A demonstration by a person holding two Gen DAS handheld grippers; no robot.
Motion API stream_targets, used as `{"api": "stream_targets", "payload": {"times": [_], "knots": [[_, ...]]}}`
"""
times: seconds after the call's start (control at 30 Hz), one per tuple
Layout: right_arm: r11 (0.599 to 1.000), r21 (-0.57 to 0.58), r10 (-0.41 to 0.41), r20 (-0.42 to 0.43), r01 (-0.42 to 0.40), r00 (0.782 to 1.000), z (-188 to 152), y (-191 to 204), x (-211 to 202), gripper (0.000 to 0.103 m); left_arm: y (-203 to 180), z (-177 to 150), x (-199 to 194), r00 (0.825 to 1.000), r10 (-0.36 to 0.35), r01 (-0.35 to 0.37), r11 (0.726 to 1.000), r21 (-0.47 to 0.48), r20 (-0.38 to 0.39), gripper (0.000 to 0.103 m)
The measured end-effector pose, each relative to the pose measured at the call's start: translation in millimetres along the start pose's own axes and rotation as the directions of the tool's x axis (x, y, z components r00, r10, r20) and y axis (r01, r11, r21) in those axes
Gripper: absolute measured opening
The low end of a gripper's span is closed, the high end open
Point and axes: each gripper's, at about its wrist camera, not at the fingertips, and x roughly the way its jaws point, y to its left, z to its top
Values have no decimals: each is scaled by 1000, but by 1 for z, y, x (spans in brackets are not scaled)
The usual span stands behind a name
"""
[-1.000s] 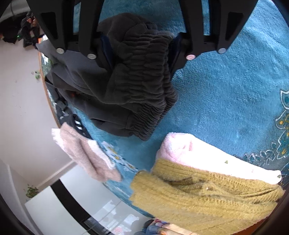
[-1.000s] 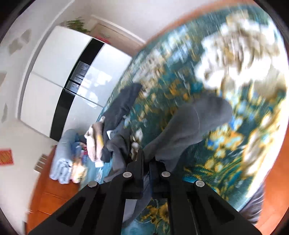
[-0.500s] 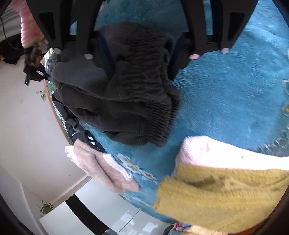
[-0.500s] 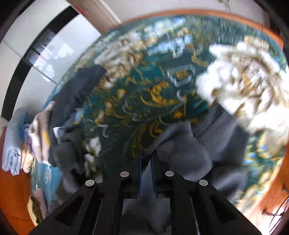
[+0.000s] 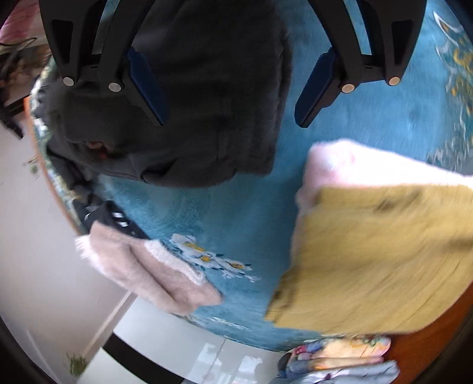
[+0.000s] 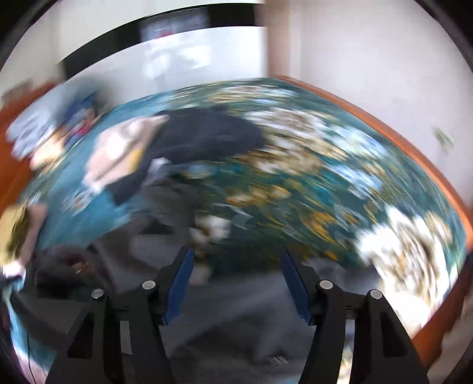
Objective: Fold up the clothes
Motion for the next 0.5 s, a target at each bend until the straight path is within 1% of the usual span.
{"api": "stream_targets", "payload": {"times": [0.07,0.1,0.13,0.17,0.2,0.3,0.37,0.4,0.43,0.47,0.5], "knots": [[993,-115,34,-27,-37,999,16,34,23,63,-18,10,4,999,33,-33,996,84,-3,89],[984,-172,44,-49,-52,998,24,53,40,63,-26,15,5,998,61,-60,990,129,0,89],[972,-227,52,-72,-67,996,32,71,58,63,-35,19,6,995,99,-99,978,182,9,89],[964,-259,43,-93,-65,995,38,84,73,63,-43,22,8,992,126,-126,965,230,18,89],[959,-279,17,-103,-46,995,41,93,87,63,-49,24,12,990,137,-137,952,274,18,89],[940,-340,-58,-130,11,990,49,118,129,63,-65,31,33,988,149,-127,916,380,-28,90],[930,-366,-94,-157,31,983,51,124,152,62,-74,35,48,986,154,-112,896,430,-64,90],[929,-370,-100,-171,30,980,50,122,156,62,-78,36,52,985,151,-99,888,450,-81,90],[927,-374,-105,-184,30,977,50,121,160,55,-84,36,55,984,155,-93,876,473,-93,90],[926,-376,-110,-196,29,974,50,119,164,36,-91,37,59,981,162,-90,861,500,-102,90],[931,-364,-104,-201,24,974,51,114,164,29,-98,37,62,981,161,-81,847,526,-108,89]]}}
